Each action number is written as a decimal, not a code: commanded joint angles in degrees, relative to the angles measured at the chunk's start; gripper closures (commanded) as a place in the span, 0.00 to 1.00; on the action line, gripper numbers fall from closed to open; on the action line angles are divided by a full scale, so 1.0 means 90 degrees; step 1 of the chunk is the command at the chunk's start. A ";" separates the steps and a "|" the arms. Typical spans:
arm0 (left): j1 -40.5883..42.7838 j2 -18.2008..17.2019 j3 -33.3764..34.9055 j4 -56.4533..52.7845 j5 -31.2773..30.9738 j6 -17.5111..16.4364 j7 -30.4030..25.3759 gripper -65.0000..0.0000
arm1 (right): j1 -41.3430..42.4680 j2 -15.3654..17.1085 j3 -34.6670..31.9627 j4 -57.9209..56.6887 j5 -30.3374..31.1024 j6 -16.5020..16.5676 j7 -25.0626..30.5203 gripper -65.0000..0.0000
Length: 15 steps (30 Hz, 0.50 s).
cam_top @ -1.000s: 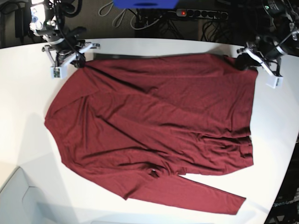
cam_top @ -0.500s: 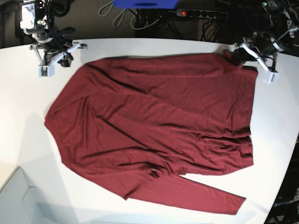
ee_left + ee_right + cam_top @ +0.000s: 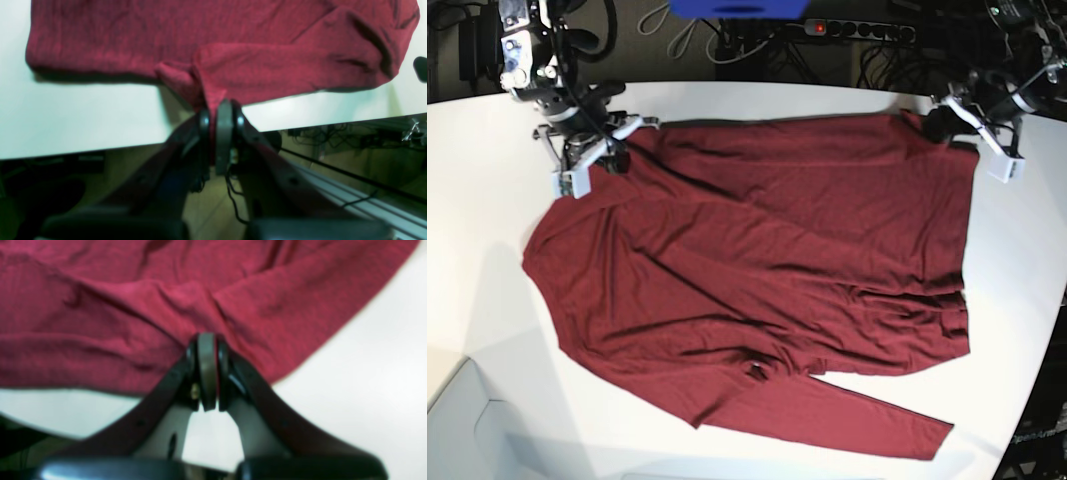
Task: Layout the t-shirt on the table in an organized manner, then fold the t-shirt properly
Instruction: 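Pull both held shirt corners apart to stretch the collar edge taut, then release the left gripper and move it down the shirt's side edge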
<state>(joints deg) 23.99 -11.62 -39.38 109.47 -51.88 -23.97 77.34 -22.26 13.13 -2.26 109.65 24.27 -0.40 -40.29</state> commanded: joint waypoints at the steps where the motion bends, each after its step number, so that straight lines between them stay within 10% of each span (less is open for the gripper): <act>1: 0.0006 -0.0091 -0.0045 -0.0027 -0.0092 0.0001 -0.0061 0.99 | 0.0124 -0.0018 0.0041 -0.0036 -0.0016 0.0011 0.0028 1.00; 15: 0.0416 -0.0287 -0.0055 -0.0662 -0.0102 -0.0028 -0.0012 0.99 | 0.0193 0.0178 0.0051 -0.1238 -0.0016 0.0011 0.0067 1.00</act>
<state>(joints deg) 27.53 -13.04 -39.62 102.52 -51.88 -24.05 77.47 -19.94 14.13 -2.04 98.45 24.80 0.08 -38.26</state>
